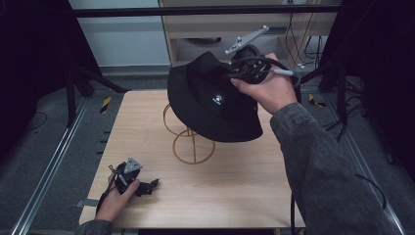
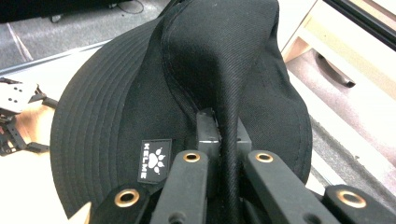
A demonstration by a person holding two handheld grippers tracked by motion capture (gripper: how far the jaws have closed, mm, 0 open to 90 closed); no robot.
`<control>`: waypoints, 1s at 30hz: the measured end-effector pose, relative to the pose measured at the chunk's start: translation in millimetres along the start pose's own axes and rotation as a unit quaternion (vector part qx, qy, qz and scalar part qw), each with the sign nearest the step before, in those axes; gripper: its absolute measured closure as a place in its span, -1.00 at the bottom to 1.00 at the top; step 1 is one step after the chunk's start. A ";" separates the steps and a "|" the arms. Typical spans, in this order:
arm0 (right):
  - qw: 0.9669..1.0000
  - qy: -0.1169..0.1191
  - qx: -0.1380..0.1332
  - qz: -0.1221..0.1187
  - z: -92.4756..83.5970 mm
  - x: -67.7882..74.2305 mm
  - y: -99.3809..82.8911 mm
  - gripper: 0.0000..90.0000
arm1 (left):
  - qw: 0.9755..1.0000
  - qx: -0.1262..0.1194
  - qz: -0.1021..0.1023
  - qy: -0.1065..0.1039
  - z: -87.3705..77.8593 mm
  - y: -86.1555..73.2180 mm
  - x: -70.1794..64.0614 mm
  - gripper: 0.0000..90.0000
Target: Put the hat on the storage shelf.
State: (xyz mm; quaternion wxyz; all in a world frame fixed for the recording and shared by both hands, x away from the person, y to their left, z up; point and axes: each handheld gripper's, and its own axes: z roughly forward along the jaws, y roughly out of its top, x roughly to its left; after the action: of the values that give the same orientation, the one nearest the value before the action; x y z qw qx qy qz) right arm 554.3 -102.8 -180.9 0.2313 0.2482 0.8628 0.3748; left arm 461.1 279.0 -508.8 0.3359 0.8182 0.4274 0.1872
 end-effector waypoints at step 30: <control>0.998 0.036 0.016 -0.042 44.8 41.0 34.9 0.96 | 1.000 0.000 0.001 -0.001 0.0 0.0 0.1 -1.00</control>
State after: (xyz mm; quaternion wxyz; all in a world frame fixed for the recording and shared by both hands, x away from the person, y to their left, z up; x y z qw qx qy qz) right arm 557.8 -33.5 -190.5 0.2114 0.2022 0.8861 0.3595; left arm 461.2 279.1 -508.8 0.3364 0.8188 0.4261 0.1865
